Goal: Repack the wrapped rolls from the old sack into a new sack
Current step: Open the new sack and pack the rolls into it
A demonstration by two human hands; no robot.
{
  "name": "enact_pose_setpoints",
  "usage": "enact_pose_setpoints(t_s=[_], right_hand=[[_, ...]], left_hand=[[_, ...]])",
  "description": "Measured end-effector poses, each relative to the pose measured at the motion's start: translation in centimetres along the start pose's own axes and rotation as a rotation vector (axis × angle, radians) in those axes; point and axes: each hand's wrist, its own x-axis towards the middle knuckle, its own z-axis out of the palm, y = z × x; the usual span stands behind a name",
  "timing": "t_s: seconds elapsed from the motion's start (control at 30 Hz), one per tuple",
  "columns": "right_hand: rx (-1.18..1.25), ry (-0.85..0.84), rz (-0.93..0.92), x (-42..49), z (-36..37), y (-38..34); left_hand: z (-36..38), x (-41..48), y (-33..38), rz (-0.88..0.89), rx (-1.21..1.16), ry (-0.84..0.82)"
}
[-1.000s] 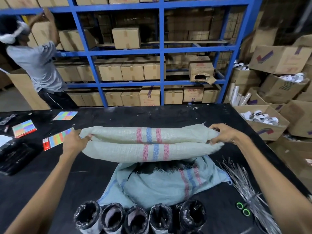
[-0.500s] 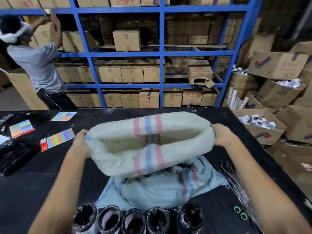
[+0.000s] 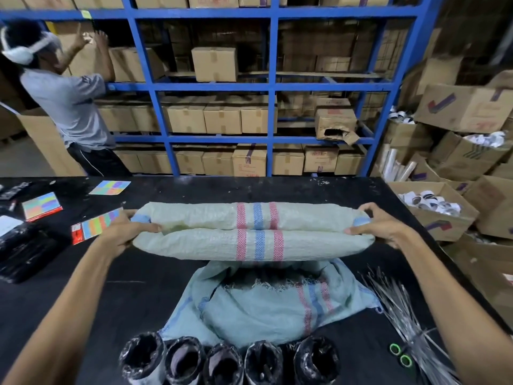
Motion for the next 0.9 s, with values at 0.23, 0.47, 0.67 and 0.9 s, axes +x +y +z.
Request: enact_pose_setpoints(t_s=[0.23,0.47,0.67,0.9], right_hand=[[-0.233,0.488,-0.158,0.7,3.1,0.7],[0.482,0.373,0.113,0.0,7.1,-3.9],[0.719,0.125,0.179,-1.0,0.4,-4.2],[0.814,-0.161,0.123,-1.8,-0.3,-1.4]], left_hand=[[4.1,-1.1,-1.0,0.272,0.134,0.472],[10.5,-0.3,-0.2,-0.06,-0.471,0.11],[5.7,-4.1,3.7,-0.28,-0.692,0.075],[1.0,-1.3,1.3,-0.168,-0.826,-0.166]])
